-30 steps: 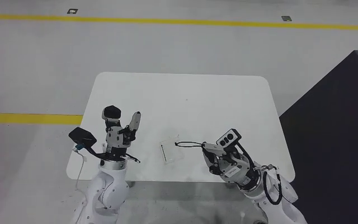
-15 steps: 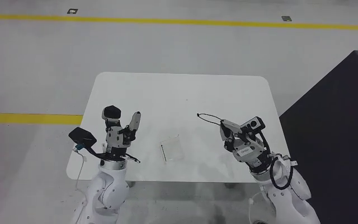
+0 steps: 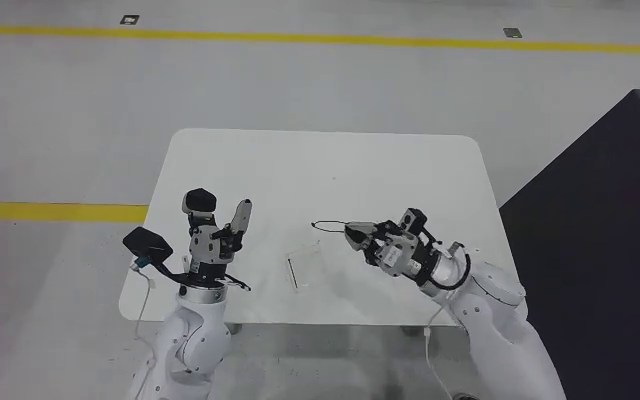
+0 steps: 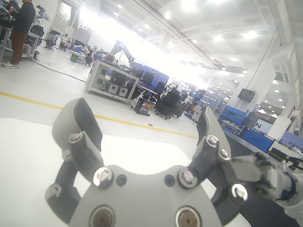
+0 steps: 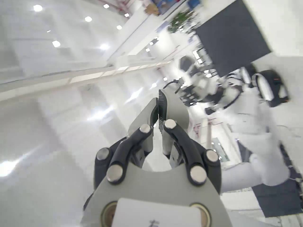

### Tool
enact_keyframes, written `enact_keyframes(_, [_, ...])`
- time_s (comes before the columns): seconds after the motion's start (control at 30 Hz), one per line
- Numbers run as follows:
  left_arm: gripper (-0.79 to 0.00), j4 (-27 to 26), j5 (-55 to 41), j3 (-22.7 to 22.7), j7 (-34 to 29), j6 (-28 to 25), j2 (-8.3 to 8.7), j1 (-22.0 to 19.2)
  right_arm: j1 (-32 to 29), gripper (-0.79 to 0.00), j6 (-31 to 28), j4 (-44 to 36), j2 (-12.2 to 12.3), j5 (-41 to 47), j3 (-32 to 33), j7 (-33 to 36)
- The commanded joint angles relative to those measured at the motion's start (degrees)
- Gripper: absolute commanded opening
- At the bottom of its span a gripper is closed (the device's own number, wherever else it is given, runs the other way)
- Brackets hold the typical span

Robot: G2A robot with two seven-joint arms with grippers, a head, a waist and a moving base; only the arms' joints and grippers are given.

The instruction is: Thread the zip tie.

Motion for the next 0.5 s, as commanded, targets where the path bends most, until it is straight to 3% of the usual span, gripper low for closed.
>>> enact_keyframes(0.0, [0.000,0.00,0.00,0.00,0.00,0.00,0.00,0.00,2.55,-0.785,0.78,1.71,0.13,-7.08,-2.77,-1.67])
enact_keyframes(0.23, [0.000,0.00,0.00,0.00,0.00,0.00,0.00,0.00,7.17,-0.785,4.14,7.64,0.08,-17.01,-10.23,-2.29])
enact_keyframes(0.47, [0.000,0.00,0.00,0.00,0.00,0.00,0.00,0.00,9.81,-0.785,5.31,12.36,-0.50,-18.31,-14.07,-3.95])
